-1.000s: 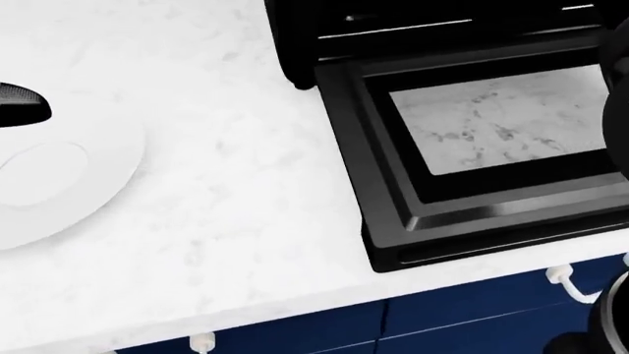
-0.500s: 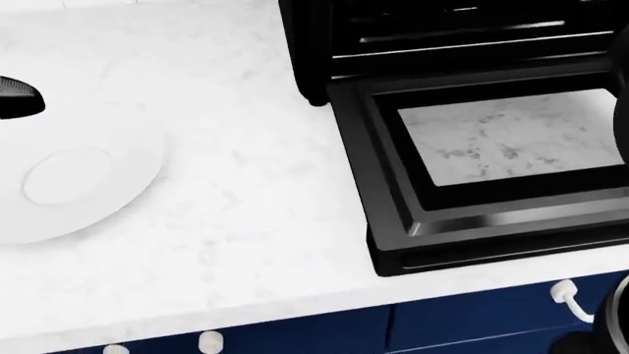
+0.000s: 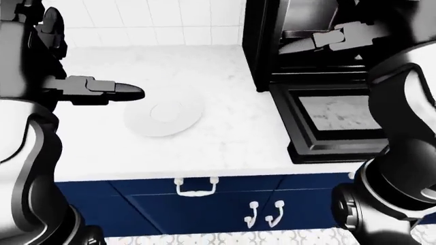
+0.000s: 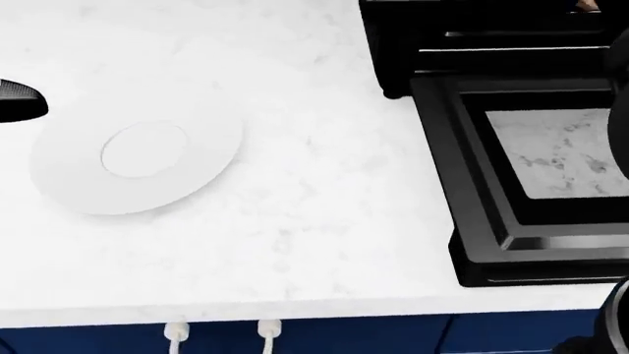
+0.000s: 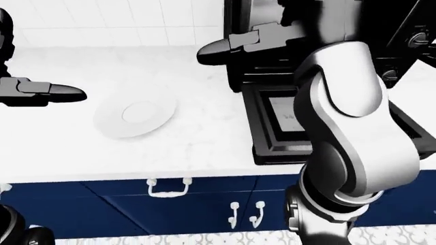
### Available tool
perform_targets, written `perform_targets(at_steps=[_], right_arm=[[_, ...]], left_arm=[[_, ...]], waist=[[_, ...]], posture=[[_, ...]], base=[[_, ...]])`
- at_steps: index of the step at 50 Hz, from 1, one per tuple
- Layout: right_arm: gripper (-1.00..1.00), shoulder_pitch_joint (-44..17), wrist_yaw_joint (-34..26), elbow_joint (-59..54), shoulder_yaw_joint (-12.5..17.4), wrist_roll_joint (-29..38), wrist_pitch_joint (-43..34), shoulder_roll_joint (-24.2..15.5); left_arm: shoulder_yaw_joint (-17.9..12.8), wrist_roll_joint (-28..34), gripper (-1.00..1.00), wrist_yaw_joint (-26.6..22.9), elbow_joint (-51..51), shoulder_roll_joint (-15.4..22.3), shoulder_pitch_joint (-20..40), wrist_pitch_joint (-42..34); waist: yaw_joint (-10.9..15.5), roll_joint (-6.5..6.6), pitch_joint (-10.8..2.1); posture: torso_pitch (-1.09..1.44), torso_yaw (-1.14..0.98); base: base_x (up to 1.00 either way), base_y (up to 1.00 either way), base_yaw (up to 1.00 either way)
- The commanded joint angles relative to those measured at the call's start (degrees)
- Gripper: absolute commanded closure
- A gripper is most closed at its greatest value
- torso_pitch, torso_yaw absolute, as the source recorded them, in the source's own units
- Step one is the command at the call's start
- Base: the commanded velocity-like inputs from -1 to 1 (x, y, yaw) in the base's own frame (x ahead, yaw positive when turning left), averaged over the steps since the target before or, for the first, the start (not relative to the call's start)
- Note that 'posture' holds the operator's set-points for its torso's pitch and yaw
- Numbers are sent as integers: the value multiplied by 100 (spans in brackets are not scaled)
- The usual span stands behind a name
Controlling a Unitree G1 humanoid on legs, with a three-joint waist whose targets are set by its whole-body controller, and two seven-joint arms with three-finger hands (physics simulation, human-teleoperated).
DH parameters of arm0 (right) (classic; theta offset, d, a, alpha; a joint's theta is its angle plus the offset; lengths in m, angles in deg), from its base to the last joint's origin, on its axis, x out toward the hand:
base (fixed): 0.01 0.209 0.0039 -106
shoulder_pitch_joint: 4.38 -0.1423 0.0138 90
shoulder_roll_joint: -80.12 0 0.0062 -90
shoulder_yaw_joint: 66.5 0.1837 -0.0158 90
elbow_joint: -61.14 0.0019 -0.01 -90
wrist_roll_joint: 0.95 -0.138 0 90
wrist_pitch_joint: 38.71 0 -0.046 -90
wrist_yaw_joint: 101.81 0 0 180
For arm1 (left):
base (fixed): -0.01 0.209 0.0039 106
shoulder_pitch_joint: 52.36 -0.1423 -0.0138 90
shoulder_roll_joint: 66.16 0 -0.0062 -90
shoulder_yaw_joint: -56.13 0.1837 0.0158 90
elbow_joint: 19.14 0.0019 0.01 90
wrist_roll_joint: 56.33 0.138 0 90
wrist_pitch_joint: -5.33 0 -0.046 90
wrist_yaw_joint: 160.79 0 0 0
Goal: Pick the bread from the tray and place it on the plate on the counter.
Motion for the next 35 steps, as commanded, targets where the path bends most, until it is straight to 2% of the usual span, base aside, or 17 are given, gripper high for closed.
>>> perform_targets(at_steps=[1, 2, 4, 5, 9, 10, 11, 12, 13, 15, 18, 24, 31, 35], right_arm=[[-100, -197, 62, 60, 115, 89, 126, -76], [-100, -217, 61, 61, 106, 81, 125, -61], [-100, -235, 28, 23, 32, 138, 141, -79], [-100, -259, 1, 1, 7, 161, 160, -63], [-100, -278, -121, 34, -26, 230, 144, -13], [-100, -290, -106, 33, 8, 236, 126, 21], [-100, -288, -124, 26, 13, 257, 139, 0], [-100, -293, -125, 37, 26, 255, 120, 9], [-100, -304, -120, 29, 26, 271, 128, 9], [-100, -338, -114, 35, 47, 288, 86, -10], [-100, -387, -126, 54, 96, 268, 15, -62], [-100, -446, -71, -158, 210, 333, -14, -268], [-100, -841, -223, -641, 390, 458, -179, -876], [-100, -971, -405, -1070, 345, 681, -148, -1160]], left_arm=[[-3, -20, -100, -31, -98, 54, 144, 134], [-10, -24, -100, -33, -100, 58, 158, 123], [-12, -29, -100, -32, -98, 66, 175, 113], [-14, -29, -100, -29, -84, 70, 186, 120], [-47, -36, -100, -27, -87, 61, 133, 158], [-45, -37, -100, -27, -89, 65, 122, 169], [-52, -41, -100, -30, -93, 73, 115, 167], [-73, -49, -100, -30, -96, 83, 120, 156], [-71, -50, -100, -28, -94, 91, 117, 158], [-69, -56, -100, -19, -95, 86, 104, 166], [-59, -57, -100, -5, -82, 70, 82, 203], [-43, -64, -100, -20, -71, 59, 62, 232], [-82, -86, -100, -23, -96, 75, 68, 211], [-102, -109, -100, -2, -67, 85, 103, 205]], waist=[[-22, 36, -85], [0, -42, -83], [66, -302, -156], [55, -146, -96], [26, -82, -184], [4, -50, -332], [-12, -6, -207], [-25, 20, -156], [-22, 41, -46], [-35, 30, -184], [-37, 22, -234], [-36, -10, -252], [-27, -46, -231], [-29, -47, -215]], posture=[[0, 0], [0, 0], [0, 0], [0, 0], [0, 0], [0, 0], [0, 0], [0, 0], [0, 0], [0, 0], [0, 0], [0, 0], [0, 0], [0, 0]], base=[[0, 0, 0], [0, 0, 0], [0, 0, 0], [0, 0, 0], [1, 0, 0], [20, 0, 0], [18, 0, 0], [12, 0, 0], [1, 0, 0], [0, 0, 0], [0, 0, 0], [0, 0, 0], [0, 0, 0], [0, 0, 0]])
